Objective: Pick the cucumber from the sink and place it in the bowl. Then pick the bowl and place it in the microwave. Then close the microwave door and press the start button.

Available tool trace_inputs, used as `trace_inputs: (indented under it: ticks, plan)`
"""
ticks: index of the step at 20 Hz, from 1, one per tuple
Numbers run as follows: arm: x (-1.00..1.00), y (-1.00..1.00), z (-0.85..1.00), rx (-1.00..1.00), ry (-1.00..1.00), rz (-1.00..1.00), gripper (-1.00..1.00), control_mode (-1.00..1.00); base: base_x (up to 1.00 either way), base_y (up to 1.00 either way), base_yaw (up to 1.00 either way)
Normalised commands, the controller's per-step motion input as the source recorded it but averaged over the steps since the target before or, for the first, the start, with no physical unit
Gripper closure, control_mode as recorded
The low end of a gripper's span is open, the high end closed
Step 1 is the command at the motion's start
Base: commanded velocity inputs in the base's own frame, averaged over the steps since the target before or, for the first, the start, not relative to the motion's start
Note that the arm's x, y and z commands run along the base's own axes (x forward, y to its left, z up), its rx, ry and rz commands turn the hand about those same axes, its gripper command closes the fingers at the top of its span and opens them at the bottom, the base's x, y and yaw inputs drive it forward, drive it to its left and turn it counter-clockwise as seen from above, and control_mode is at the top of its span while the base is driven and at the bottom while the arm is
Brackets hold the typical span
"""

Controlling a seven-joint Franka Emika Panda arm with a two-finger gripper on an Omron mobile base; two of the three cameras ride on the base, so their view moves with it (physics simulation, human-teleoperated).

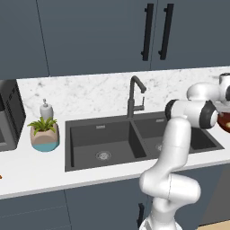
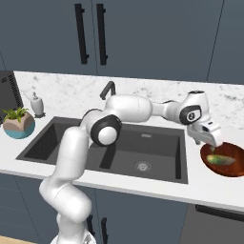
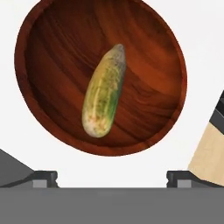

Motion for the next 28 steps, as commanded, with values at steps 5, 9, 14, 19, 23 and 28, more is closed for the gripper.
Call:
trace_inputs:
  ticks: [5, 9, 14, 19, 23, 28]
  plan:
    - [-0.02, 0.05, -0.12, 0.00, 0.06, 0.12, -1.00, -1.00, 0.00, 0.00, 0.00]
    - [0.00, 0.00, -0.23, 0.00, 0.02, 0.12, -1.00, -1.00, 0.00, 0.00, 0.00]
    - [0.12, 0.00, -0.26, 0.00, 0.12, 0.14, -1.00, -1.00, 0.00, 0.00, 0.00]
    - [0.20, 0.00, -0.24, 0.00, 0.15, 0.15, -1.00, -1.00, 0.00, 0.00, 0.00]
    - [0.12, 0.00, -0.12, 0.00, 0.16, 0.15, -1.00, -1.00, 0.00, 0.00, 0.00]
    - [0.18, 0.00, -0.12, 0.00, 0.15, 0.15, -1.00, -1.00, 0.00, 0.00, 0.00]
